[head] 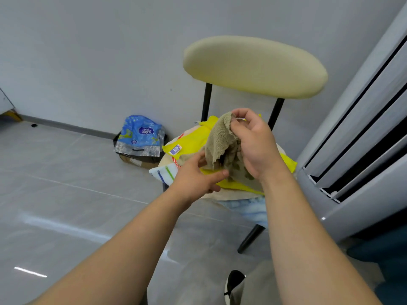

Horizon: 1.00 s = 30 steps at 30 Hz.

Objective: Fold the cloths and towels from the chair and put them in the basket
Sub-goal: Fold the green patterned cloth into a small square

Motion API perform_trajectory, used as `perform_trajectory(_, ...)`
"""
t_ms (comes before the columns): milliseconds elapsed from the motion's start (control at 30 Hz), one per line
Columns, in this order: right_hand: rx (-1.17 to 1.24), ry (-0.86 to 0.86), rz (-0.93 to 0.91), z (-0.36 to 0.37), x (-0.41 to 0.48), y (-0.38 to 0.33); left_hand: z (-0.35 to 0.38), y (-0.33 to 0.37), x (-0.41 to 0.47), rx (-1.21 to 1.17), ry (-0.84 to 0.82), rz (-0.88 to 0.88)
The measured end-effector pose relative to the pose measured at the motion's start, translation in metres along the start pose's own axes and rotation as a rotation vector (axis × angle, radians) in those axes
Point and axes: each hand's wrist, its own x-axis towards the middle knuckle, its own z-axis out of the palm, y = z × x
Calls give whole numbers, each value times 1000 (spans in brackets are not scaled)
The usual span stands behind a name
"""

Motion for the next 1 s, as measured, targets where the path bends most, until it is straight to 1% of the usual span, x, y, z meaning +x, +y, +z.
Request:
perform_trajectory(67, -31, -23, -16, 3, -1, 0, 2, 2, 2, -75, 23, -41)
perform_trajectory(133, -111, -14, -44, 5, -1, 2, -2, 4, 3, -158, 67, -93)
perform_trajectory(200, -243, 35, -75, 3, 0, 7, -11, 7, 6, -234, 138, -135)
perform_trajectory(300, -502, 73, -120, -3, 3, 18, -29, 19, 6, -230, 227, -82)
perform_trajectory(367, -595, 72, -103, -4, 4, 23, -42, 29, 6, -160, 309, -7)
perform_trajectory(400, -602, 72, -89, -4, 5, 25, -49, 32, 5, -83, 360, 42)
perform_trajectory(467, -558, 64, -63, 0, 4, 26, -64, 38, 4, 162, 474, 134)
perform_trajectory(533, -482, 39, -26, 4, 3, 23, -78, 46, -2, 306, 542, 187)
perform_trajectory(567, -447, 21, -3, 7, 3, 22, -85, 50, -7, 324, 523, 199)
perform_trajectory(633, -403, -14, 21, 10, 2, 23, -99, 58, -19, 396, 429, 221)
perform_trajectory(700, -384, -31, 21, 14, 0, 24, -113, 61, -31, 607, 312, 250)
perform_trajectory(767, -341, -53, 14, 21, -2, 26, -128, 56, -39, 792, 248, 223)
perform_trajectory(833, -299, -82, 43, 29, -5, 27, -144, 45, -46, 862, 232, 167)
perform_trajectory(1000, -223, -184, 208, 55, -13, 37, -185, 23, -73, 876, 275, 35)
